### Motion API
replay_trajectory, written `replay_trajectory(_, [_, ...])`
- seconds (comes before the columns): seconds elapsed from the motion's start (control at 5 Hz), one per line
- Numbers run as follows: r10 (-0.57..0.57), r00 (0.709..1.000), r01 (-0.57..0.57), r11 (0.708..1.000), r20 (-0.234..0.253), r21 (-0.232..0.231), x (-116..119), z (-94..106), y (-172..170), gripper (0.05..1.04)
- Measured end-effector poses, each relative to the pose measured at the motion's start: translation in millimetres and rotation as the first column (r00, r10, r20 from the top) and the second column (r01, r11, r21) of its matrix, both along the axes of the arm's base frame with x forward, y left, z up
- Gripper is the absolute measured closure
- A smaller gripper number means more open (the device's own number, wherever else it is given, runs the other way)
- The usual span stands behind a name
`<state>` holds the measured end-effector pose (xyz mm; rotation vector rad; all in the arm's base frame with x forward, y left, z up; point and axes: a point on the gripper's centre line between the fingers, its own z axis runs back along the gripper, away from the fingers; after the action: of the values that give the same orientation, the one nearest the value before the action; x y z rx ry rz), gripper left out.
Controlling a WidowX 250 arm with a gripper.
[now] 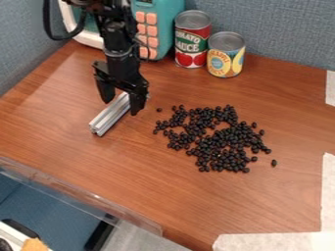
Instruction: Sweep into pile
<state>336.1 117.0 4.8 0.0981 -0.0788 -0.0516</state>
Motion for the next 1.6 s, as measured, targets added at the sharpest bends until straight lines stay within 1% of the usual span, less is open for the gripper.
replay_trajectory(0.4, [-0.005,1.0,0.005,1.0,0.003,0.0,1.6,0.2,0.3,0.7])
replay_trajectory(0.6, [-0.005,1.0,0.005,1.0,0.001,-0.01,0.8,-0.3,-0.9,0.732])
replay_trajectory(0.8, [-0.01,1.0,0.01,0.999,-0.019,-0.034,1.3,-1.0,-1.3,0.732])
replay_trajectory(1.0, [0.002,1.0,-0.005,0.997,-0.028,-0.082,2.3,-2.0,-3.5,0.733])
replay_trajectory(1.2, [0.003,1.0,-0.006,0.994,-0.028,-0.111,4.6,-1.7,-14.7,0.733])
replay_trajectory(1.4, [0.002,0.999,-0.006,0.993,-0.039,-0.118,3.3,-3.9,-25.1,0.733])
replay_trajectory(1.6, [-0.005,0.999,0.001,0.993,-0.036,-0.116,4.2,-4.1,-52.9,0.733])
